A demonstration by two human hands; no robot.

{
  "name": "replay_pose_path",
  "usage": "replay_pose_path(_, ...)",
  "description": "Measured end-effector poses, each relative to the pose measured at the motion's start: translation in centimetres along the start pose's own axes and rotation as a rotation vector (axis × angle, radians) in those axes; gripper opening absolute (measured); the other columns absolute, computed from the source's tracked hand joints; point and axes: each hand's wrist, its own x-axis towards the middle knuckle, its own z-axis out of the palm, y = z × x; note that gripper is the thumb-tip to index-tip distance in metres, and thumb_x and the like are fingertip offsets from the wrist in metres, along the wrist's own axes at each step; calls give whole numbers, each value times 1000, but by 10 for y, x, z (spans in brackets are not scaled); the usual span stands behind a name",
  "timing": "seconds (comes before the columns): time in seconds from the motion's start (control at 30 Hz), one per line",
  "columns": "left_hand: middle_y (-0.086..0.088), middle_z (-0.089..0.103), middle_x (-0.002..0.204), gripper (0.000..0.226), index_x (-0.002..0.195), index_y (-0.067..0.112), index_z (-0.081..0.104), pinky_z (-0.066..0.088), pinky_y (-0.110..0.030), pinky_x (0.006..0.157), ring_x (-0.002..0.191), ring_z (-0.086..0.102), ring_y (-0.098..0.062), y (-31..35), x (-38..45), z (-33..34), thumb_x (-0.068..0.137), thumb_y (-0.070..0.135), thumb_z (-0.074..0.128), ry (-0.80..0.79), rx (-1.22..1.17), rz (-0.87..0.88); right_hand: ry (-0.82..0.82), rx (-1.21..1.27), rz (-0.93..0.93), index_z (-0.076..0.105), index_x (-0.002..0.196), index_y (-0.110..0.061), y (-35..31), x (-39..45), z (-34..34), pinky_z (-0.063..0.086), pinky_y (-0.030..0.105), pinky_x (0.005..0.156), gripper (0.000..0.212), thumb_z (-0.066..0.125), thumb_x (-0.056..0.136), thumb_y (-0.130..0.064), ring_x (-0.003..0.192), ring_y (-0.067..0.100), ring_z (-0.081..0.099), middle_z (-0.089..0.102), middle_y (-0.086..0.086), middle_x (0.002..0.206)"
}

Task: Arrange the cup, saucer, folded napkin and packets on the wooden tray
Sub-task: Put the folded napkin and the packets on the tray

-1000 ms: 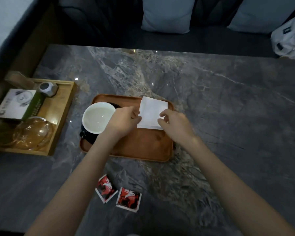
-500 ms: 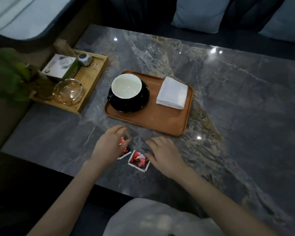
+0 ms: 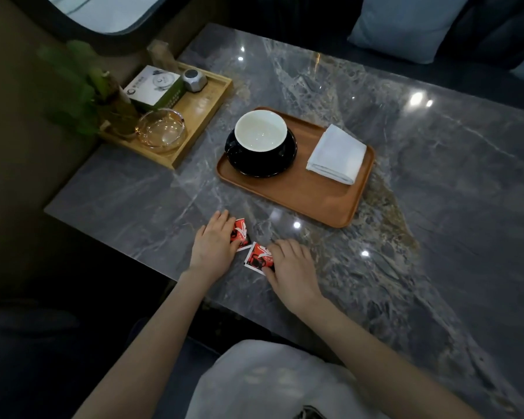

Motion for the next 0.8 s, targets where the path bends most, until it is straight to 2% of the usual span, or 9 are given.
replay_pose_path(0.1, -9, 35, 148, 53, 135, 9, 41, 32, -43, 111, 138, 29, -25, 3, 5, -8, 88, 29, 58, -5, -36, -13, 2, 18, -11, 49, 120, -16, 1, 2, -1, 31, 35, 96, 35, 51, 89, -31, 112, 23, 46, 56, 3, 117)
replay_pose_path(0.17, -10, 45, 135, 49, 128, 10, 48, 41, -44, 102, 127, 39, -27, 7, 9, -15, 84, 28, 62, -21, -25, -32, 1, 77, 10, 50, 120, -17, 4, 2, -2, 31, 34, 94, 35, 53, 88, -30, 111, 23, 48, 58, 3, 116)
replay_pose_path(0.27, -11, 52, 118, 41, 114, 9, 52, 47, -43, 90, 116, 46, -27, 13, 16, -25, 81, 28, 66, -79, 32, -76, 0, 231, 93, 56, 117, -17, 11, 2, -7, 35, 33, 92, 33, 58, 86, -26, 109, 22, 53, 61, 3, 115)
replay_pose_path(0.4, -14, 59, 115, 39, 105, 8, 54, 47, -40, 82, 109, 53, -31, 18, 31, -34, 75, 26, 71, -203, 51, -151, 56, 500, 132, 66, 103, -12, 29, 6, -27, 45, 30, 82, 19, 61, 86, -18, 94, 23, 62, 68, 7, 103)
replay_pose_path(0.53, -14, 65, 113, 40, 104, 7, 62, 49, -36, 82, 103, 60, -28, 28, 48, -40, 71, 25, 76, -348, 26, -190, 183, 623, 217, 68, 100, -11, 54, 22, -52, 49, 33, 81, 17, 61, 86, -15, 90, 21, 62, 69, 7, 101)
replay_pose_path(0.63, -12, 69, 99, 27, 91, 6, 67, 43, -27, 70, 88, 61, -22, 43, 61, -50, 73, 23, 77, -393, -89, -144, 203, 651, 299, 68, 104, -9, 81, 39, -67, 47, 32, 88, 21, 57, 86, -7, 98, 21, 61, 69, 8, 107)
replay_pose_path(0.73, -9, 67, 88, 13, 80, 13, 65, 41, -26, 71, 80, 57, -18, 63, 76, -64, 73, 18, 76, -384, -224, -51, 202, 650, 361, 68, 104, -11, 105, 54, -77, 45, 24, 83, 22, 56, 86, -5, 94, 13, 59, 70, 6, 107)
replay_pose_path(0.8, -8, 66, 87, 13, 77, 16, 61, 42, -27, 71, 79, 57, -19, 75, 85, -70, 74, 14, 74, -373, -294, 10, 180, 603, 377, 68, 105, -12, 118, 64, -80, 42, 20, 81, 24, 55, 87, -5, 92, 8, 57, 70, 5, 108)
